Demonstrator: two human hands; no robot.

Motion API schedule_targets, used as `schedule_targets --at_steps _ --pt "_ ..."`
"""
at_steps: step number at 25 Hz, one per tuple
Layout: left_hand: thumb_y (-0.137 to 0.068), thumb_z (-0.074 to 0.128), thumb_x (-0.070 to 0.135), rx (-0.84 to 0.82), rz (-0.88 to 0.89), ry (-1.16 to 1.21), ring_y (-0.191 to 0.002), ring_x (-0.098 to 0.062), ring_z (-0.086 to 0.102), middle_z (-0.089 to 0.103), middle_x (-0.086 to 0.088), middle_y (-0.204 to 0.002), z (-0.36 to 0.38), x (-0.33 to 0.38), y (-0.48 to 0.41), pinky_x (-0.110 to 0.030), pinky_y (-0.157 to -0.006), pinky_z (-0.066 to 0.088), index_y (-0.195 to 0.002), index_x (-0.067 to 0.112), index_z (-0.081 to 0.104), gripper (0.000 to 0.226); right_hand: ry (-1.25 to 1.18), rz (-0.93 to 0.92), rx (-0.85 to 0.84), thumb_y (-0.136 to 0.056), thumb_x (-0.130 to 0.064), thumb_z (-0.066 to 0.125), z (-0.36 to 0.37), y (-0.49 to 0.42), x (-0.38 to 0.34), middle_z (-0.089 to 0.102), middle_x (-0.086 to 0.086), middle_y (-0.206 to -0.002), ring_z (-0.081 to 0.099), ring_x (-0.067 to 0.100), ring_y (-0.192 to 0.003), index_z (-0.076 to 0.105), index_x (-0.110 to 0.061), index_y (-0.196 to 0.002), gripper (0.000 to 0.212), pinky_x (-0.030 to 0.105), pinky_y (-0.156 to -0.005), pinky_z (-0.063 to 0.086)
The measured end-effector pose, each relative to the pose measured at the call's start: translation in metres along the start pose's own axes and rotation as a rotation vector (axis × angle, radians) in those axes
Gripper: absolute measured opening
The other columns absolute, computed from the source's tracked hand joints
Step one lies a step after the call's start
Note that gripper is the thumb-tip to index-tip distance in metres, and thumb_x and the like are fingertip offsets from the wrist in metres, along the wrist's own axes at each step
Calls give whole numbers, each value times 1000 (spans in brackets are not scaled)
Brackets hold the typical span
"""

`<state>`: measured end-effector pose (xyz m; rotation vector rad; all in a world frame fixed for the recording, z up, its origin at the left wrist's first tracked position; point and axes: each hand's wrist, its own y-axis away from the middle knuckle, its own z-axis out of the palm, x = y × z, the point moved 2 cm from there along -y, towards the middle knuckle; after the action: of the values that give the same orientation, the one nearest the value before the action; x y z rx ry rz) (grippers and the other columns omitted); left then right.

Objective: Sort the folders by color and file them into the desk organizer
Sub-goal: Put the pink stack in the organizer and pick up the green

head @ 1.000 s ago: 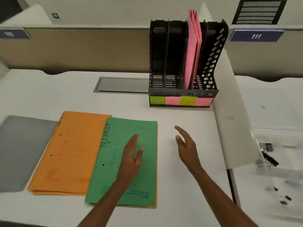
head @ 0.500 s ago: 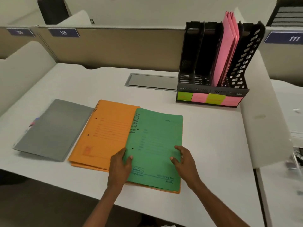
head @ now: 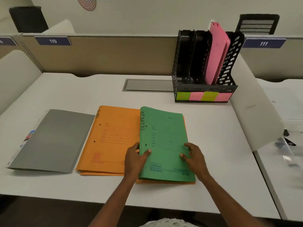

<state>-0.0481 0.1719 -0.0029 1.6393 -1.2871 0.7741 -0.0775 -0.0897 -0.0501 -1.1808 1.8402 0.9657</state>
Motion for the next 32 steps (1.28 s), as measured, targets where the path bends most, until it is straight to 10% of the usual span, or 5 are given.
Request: schedule_targets --at_steps 4,11,24,32 --pt "-92 71 19 -5 82 171 -81 -11 77 75 11 -110 -9 18 6 -43 -73 65 -113 48 63 36 -117 60 29 -90 -16 75 1 1 -2 53 5 -143 51 26 -134 54 -16 -138 52 36 -108 45" --pt "-97 67 20 -186 230 475 -99 -20 77 75 10 -121 -19 49 20 -41 -74 65 -133 36 63 40 -358 139 89 -94 -36 69 -25 -10 -22 47 3 -155 50 24 -138 34 -17 -156 74 47 -112 44" --pt "-91 66 45 -546 426 136 -111 -12 70 68 20 -131 17 108 -36 -31 -84 63 -141 57 47 55 -367 37 18 -90 -18 73 -199 21 -89 78 7 -112 76 27 -102 69 -15 -125 35 40 -80 64" --pt "-92 73 37 -333 824 17 -145 -9 40 46 5 -155 163 193 -6 -38 -119 36 -152 20 43 69 -379 -218 571 -96 -10 67 -278 2 -130 80 -5 -102 78 13 -90 74 -24 -112 22 28 -68 63"
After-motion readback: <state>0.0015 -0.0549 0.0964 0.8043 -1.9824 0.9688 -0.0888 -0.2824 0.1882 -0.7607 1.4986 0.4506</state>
